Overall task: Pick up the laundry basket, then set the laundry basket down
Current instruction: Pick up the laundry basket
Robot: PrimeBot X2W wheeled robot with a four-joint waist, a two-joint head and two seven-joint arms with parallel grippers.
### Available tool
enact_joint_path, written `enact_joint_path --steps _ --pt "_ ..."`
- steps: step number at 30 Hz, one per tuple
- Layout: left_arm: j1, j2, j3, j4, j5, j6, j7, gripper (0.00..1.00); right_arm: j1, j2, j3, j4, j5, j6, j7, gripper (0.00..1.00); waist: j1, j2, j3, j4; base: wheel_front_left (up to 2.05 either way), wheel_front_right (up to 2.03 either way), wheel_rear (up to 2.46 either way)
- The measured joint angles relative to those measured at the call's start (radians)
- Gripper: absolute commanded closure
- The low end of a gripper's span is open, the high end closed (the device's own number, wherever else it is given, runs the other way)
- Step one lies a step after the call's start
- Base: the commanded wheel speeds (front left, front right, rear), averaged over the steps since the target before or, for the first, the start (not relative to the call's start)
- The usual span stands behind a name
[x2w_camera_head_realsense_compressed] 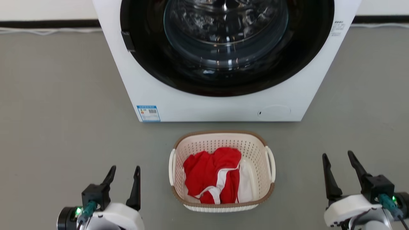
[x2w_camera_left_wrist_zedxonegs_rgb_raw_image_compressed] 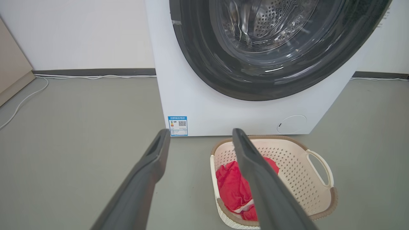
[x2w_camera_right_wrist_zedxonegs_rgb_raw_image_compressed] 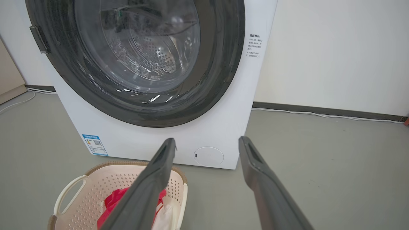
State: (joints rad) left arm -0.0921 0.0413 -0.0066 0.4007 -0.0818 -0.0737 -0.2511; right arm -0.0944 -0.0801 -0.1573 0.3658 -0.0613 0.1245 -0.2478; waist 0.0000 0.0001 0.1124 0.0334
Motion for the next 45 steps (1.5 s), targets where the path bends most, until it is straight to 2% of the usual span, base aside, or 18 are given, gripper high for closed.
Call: enact_joint_path --steps 7,14,24,39,45 --pt "-0.070 -0.001 -0.020 0.021 -0.017 -0.002 0.000 0.00 -0.084 -0.002 0.000 0.037 -0.001 0.000 0.000 0.00 0.0000 0.0000 0.079 0.000 0.00 0.00 0.00" --pt "-0.199 -0.003 -0.059 0.086 -0.053 -0.004 -0.001 0.00 -0.204 -0.012 0.007 0.149 0.009 0.000 0.000 0.00 0.0000 0.0000 0.194 0.001 0.00 0.00 0.00" --pt "-0.415 -0.009 -0.139 0.267 -0.170 0.009 -0.004 0.00 -0.383 -0.041 0.028 0.262 0.030 0.000 0.000 0.00 0.0000 -0.0001 0.369 0.019 0.00 0.00 0.00" --pt "-0.639 -0.012 -0.253 0.503 -0.239 0.020 -0.004 0.00 -0.579 -0.055 0.064 0.483 0.072 0.000 0.041 0.00 0.0000 -0.0001 0.530 0.042 0.00 0.00 0.00" --pt "-0.729 -0.014 -0.318 0.584 -0.301 0.021 -0.005 0.00 -0.659 -0.069 0.076 0.556 0.071 0.000 0.054 0.00 0.0000 -0.0001 0.602 0.051 0.00 0.00 0.00"
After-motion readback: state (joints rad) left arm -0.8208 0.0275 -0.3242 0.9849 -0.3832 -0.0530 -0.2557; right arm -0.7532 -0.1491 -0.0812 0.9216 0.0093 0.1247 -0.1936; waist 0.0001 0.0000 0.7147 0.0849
